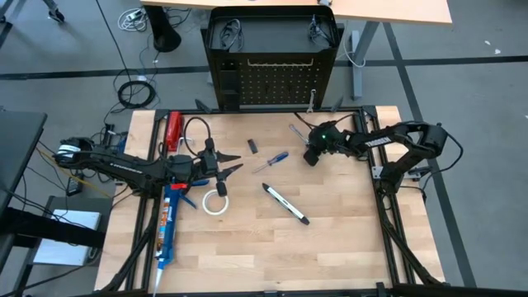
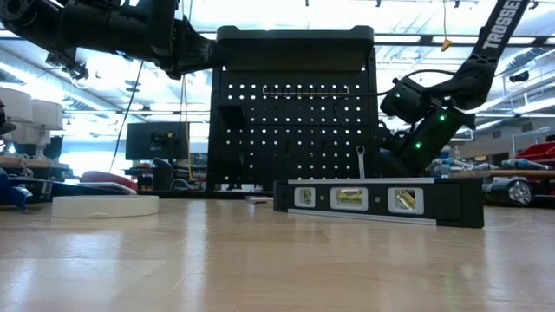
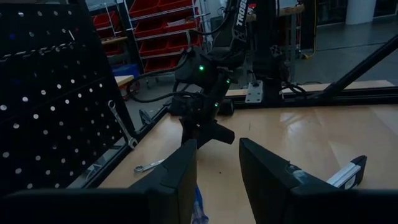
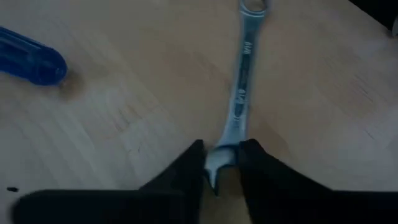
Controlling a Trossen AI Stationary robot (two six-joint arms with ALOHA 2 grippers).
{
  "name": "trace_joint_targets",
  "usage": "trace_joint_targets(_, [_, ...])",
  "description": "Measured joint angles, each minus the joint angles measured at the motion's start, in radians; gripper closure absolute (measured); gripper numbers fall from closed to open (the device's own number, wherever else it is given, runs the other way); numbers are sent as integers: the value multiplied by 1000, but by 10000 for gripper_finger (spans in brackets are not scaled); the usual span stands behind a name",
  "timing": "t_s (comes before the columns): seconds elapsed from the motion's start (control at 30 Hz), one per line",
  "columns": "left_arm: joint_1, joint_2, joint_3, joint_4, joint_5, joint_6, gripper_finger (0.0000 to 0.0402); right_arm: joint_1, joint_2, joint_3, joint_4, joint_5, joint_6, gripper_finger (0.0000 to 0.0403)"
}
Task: Hang tools onto peg board
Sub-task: Hang the wrench onto the black pegboard, then put the spirit level onto the black pegboard
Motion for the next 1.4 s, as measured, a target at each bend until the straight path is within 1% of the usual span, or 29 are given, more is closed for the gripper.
trace_joint_targets(0.1, [0, 11, 0, 22, 1, -32, 276, 8, 0, 0, -1, 5, -10, 369])
trace_joint_targets(0.13, [0, 22, 0, 41, 12, -54, 276, 10, 0, 0, 2, 6, -14, 385])
trace_joint_targets(0.17, [0, 34, 0, 62, 34, -69, 276, 11, 0, -1, 4, 8, -13, 392])
trace_joint_targets(0.27, [0, 81, 0, 132, 121, -114, 276, 15, 0, 0, 8, 11, 5, 389])
trace_joint_targets(0.37, [0, 140, 0, 175, 208, -184, 276, 25, -10, 27, -37, 11, 42, 391])
trace_joint_targets(0.5, [0, 234, 0, 280, 323, -266, 276, 71, -20, 86, -154, 16, 57, 397])
trace_joint_targets(0.6, [-1, 305, 0, 376, 362, -292, 276, 111, -19, 144, -253, 18, 62, 396])
trace_joint_targets(0.77, [-5, 393, 0, 519, 351, -316, 276, 169, -20, 214, -344, 34, 69, 399])
trace_joint_targets(0.83, [-16, 412, 0, 541, 308, -315, 275, 190, -21, 231, -352, 35, 70, 399])
trace_joint_targets(0.97, [-48, 416, 0, 520, 205, -282, 276, 228, -22, 262, -363, 35, 85, 400])
trace_joint_targets(1.03, [-60, 416, 0, 517, 171, -256, 276, 242, -23, 276, -363, 36, 86, 401])
trace_joint_targets(1.23, [-66, 416, 0, 517, 166, -227, 276, 257, -45, 322, -386, 36, 89, 402])
trace_joint_targets(1.4, [-65, 416, 0, 517, 170, -197, 276, 256, -134, 353, -434, 38, 98, 402])
